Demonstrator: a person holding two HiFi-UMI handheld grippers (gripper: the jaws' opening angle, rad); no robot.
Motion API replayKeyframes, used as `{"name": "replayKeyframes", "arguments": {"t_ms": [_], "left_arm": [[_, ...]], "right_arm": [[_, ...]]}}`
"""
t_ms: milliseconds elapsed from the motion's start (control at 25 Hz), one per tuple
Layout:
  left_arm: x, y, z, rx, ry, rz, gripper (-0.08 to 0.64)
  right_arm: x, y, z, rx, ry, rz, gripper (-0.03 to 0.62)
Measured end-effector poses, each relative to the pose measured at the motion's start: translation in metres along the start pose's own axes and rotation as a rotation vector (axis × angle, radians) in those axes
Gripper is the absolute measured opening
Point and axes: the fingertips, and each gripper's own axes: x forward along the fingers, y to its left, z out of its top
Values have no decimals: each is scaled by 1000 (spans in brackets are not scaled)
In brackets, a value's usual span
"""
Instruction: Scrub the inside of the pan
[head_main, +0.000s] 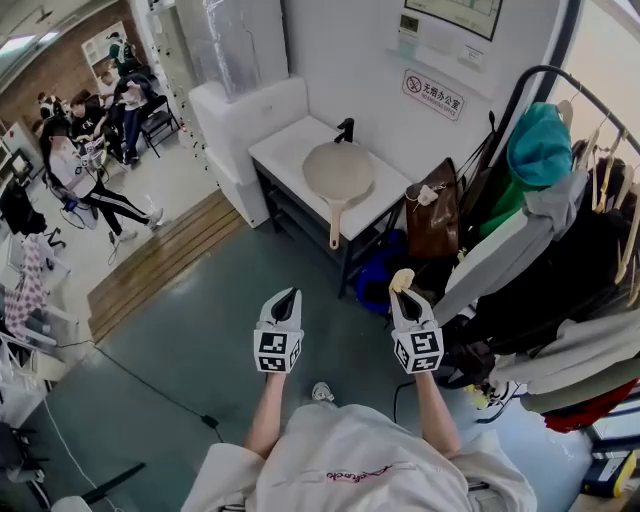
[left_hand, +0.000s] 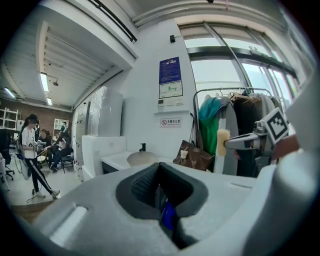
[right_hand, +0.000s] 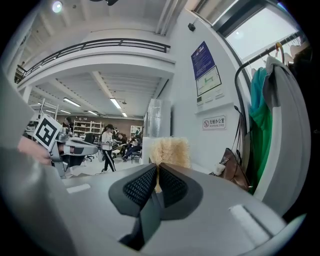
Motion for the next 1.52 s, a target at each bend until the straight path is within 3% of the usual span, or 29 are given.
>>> {"name": "replayKeyframes", "arguments": {"t_ms": [360,720,1520], "left_arm": [[50,50,10,5,-2,-39,0],[66,79,-1,3,14,-52,0],[83,80,-10,5,31,-72,0]], "right_arm": [[61,1,9,-1,7,-33,23],[92,10,1,4,22,-41,23],[107,8,-9,8,38,-34,23]]}}
